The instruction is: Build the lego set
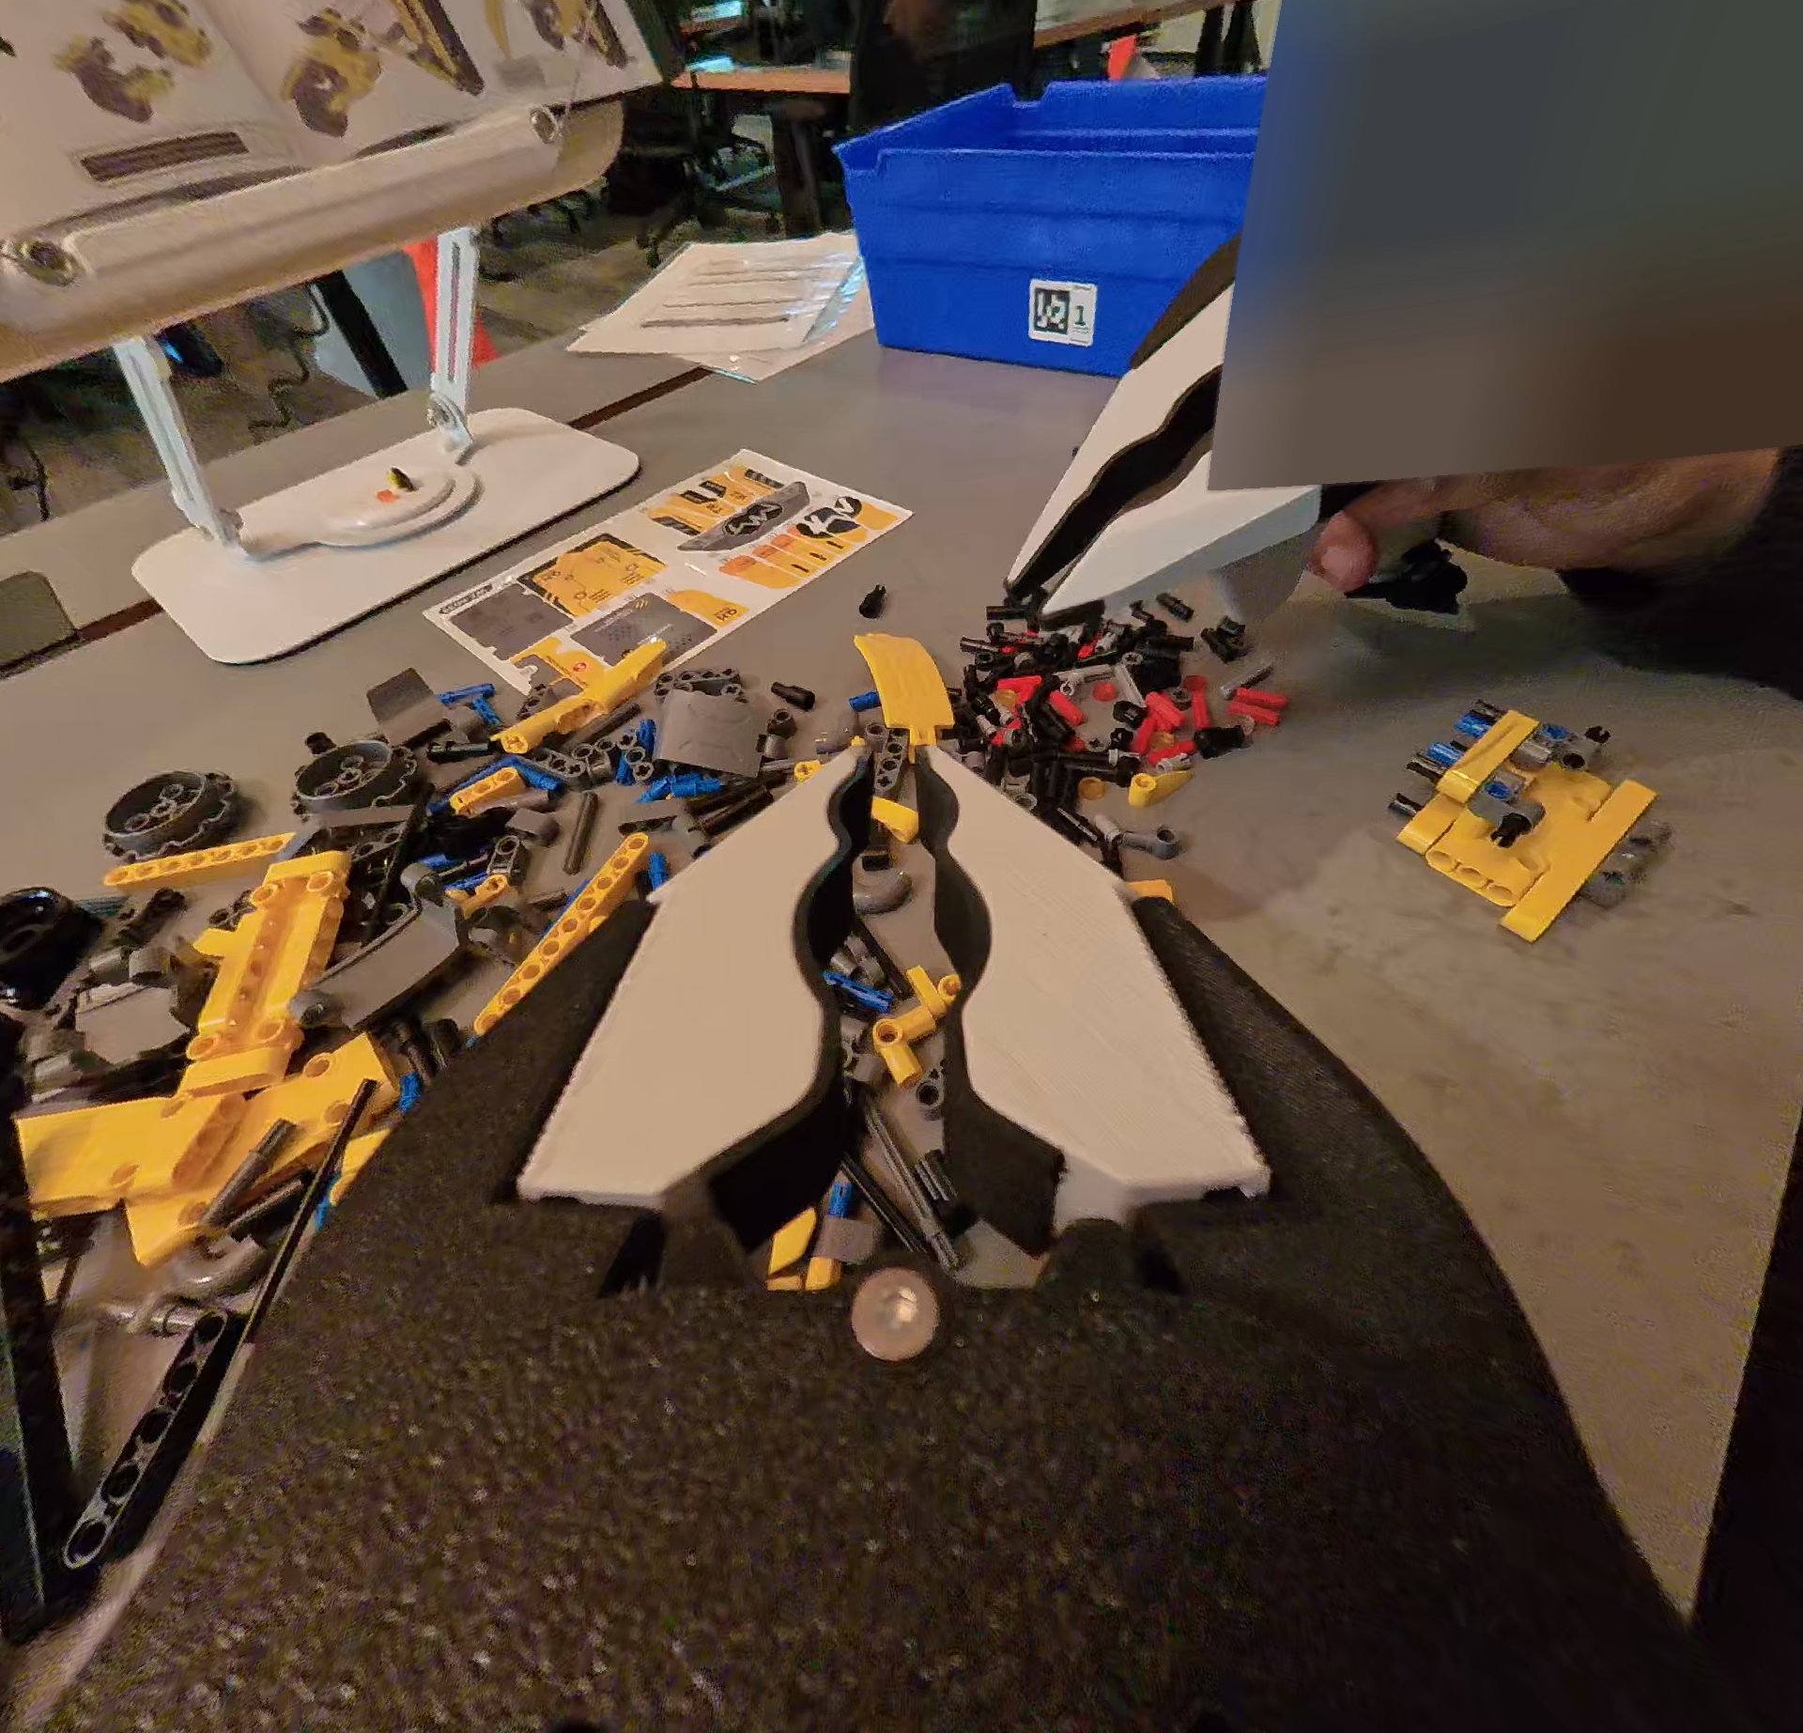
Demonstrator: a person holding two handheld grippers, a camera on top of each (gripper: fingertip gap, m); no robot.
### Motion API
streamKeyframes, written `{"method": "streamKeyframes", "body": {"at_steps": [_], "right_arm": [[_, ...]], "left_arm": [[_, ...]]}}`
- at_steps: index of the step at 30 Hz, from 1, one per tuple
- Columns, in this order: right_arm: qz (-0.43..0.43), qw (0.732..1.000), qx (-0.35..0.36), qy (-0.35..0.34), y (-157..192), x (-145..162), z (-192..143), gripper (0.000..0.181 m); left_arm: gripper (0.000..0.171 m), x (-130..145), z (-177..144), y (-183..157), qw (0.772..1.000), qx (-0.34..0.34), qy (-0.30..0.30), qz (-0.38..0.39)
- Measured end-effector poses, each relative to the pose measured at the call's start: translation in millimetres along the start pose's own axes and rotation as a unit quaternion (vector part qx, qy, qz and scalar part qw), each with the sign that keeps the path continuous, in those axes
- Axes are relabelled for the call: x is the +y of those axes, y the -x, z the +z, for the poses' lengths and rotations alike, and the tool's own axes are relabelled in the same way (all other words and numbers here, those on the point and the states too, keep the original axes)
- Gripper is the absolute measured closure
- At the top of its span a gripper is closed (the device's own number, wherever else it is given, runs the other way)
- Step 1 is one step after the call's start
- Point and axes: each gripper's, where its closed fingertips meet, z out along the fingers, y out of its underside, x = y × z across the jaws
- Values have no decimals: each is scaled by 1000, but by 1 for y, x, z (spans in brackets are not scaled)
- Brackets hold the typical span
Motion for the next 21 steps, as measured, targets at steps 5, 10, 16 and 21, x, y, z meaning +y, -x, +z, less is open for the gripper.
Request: {"method": "streamKeyframes", "body": {"at_steps": [5, 10, 16, 21], "right_arm": [[-6, 1000, 4, -14, 3, -10, -5, 172], [-8, 1000, -9, -29, 13, -18, -9, 171], [2, 1000, -11, -16, 10, -11, -4, 171], [16, 1000, -8, -1, 4, -2, 0, 171]], "left_arm": [[164, -3, -3, 1, 1000, 10, -15, -17], [164, -2, -2, 2, 1000, 16, -8, -25], [164, -1, -1, 1, 1000, 17, -6, -23], [164, -2, -2, 2, 1000, 16, -11, -24]]}}
